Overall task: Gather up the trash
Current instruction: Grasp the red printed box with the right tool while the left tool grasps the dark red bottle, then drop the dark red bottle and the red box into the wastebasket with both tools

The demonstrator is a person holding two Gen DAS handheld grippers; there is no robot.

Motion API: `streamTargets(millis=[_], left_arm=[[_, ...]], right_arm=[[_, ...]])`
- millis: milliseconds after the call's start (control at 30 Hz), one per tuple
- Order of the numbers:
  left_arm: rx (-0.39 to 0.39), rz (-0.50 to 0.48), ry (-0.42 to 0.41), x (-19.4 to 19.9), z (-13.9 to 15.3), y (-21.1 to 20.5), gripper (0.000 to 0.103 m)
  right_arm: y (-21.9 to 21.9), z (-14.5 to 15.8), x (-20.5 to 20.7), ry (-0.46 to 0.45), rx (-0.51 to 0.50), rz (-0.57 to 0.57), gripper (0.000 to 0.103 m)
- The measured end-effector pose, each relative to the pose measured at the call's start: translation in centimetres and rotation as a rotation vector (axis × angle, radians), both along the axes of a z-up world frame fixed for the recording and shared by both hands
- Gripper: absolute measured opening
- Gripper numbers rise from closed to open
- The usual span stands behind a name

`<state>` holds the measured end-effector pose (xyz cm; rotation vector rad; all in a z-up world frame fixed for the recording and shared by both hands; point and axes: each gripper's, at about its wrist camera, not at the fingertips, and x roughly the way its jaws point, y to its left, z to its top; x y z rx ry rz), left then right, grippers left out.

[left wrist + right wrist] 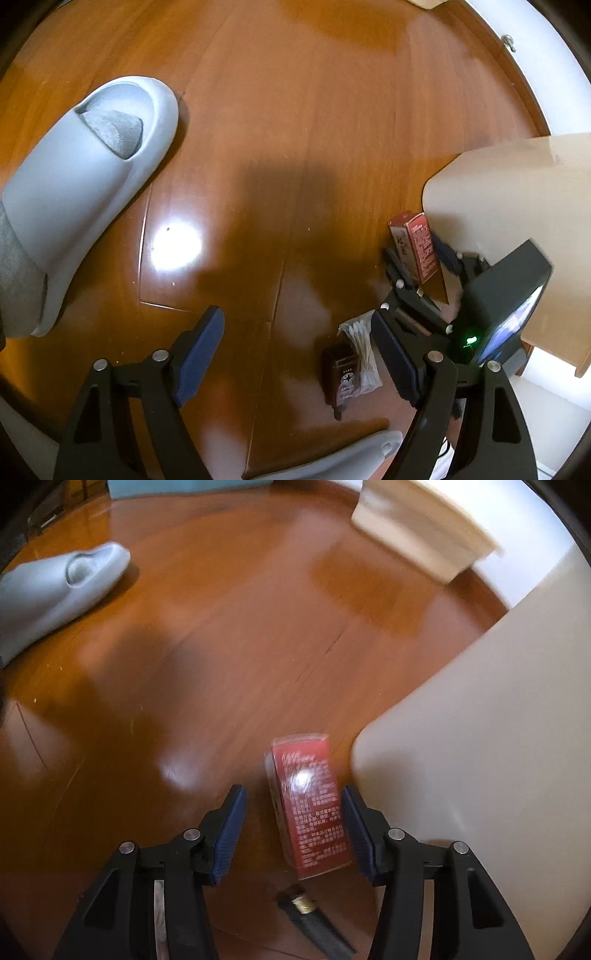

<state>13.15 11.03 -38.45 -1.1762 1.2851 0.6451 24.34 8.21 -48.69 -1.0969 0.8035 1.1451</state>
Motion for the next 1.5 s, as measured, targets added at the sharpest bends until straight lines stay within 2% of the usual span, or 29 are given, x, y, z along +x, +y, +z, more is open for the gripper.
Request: streamTargets(millis=[33, 100, 233, 300, 367, 467, 533, 600, 700, 800, 867, 1000, 1133, 1233, 1300, 1400, 1433, 1467, 1500], left_arm=[[-0.002, -0.004, 0.003, 0.3, -0.3, -0.2, 0.081], [-0.003, -0.008, 0.003, 0.6, -0.5, -0.6, 0.081], [0.03, -0.047, 0.001, 1.3, -0.3, -1.4, 0.081], [0.046, -0.068, 0.01, 1.4, -0.5, -2.1, 0.081], [0.02, -0.072, 0.02, 1.5, -1.0, -3.3, 0.081], [-0.02, -0.126, 0.035, 2.2, -2.2, -6.4, 0.081], [-0.037, -0.172, 0.042, 2.9, -3.0, -8.5, 0.081], [-0.021, -0.21, 0.07, 3.4, -3.8, -10.5, 0.081], [0.037, -0.245, 0.142, 3.8, -4.8, -13.3, 0.081], [0.053, -0.247, 0.192, 4.3, -6.3, -15.5, 0.081], [0.061, -0.254, 0.203, 4.7, -7.0, -16.1, 0.081], [0.131, -0.26, 0.223, 6.3, -7.8, -15.8, 0.082], [0.141, -0.246, 0.27, 6.4, -8.7, -14.3, 0.082], [0.149, -0.26, 0.253, 6.3, -8.8, -13.2, 0.082], [0.16, -0.31, 0.244, 6.3, -9.0, -13.0, 0.078], [0.202, -0.385, 0.232, 6.6, -8.7, -12.8, 0.064], [0.214, -0.416, 0.224, 7.4, -8.3, -13.3, 0.052], [0.228, -0.464, 0.21, 7.8, -8.0, -13.5, 0.032], [0.24, -0.504, 0.212, 8.3, -7.7, -13.8, 0.03]], right_arm=[[0.4, 0.0, 0.5, 0.025, 0.002, -0.013, 0.051], [1.2, 0.1, 1.3, 0.048, -0.006, -0.032, 0.034], [1.1, 0.5, 1.1, 0.115, 0.012, -0.082, 0.03], [0.3, 1.6, 0.7, 0.129, 0.051, -0.104, 0.03], [-1.8, 3.7, 0.2, 0.126, 0.118, -0.157, 0.03], [-7.0, 8.2, 0.7, 0.158, 0.255, -0.313, 0.03], [-10.5, 10.2, 0.9, 0.164, 0.312, -0.42, 0.03], [-13.9, 11.0, 1.3, 0.164, 0.338, -0.531, 0.03], [-18.5, 10.7, 1.5, 0.19, 0.337, -0.678, 0.031], [-21.2, 10.1, 1.3, 0.211, 0.332, -0.738, 0.031], [-22.7, 8.8, 1.0, 0.228, 0.337, -0.743, 0.031], [-24.4, 8.5, -0.3, 0.248, 0.35, -0.738, 0.031], [-25.0, 8.1, -0.7, 0.269, 0.379, -0.756, 0.031], [-25.7, 7.8, -1.2, 0.282, 0.39, -0.769, 0.031], [-26.0, 7.8, -1.3, 0.289, 0.387, -0.771, 0.031], [-26.2, 8.1, -1.4, 0.295, 0.385, -0.768, 0.031], [-26.2, 8.2, -1.4, 0.296, 0.384, -0.766, 0.031], [-26.2, 8.2, -1.5, 0.299, 0.384, -0.766, 0.031], [-26.1, 8.2, -1.5, 0.302, 0.383, -0.766, 0.031]])
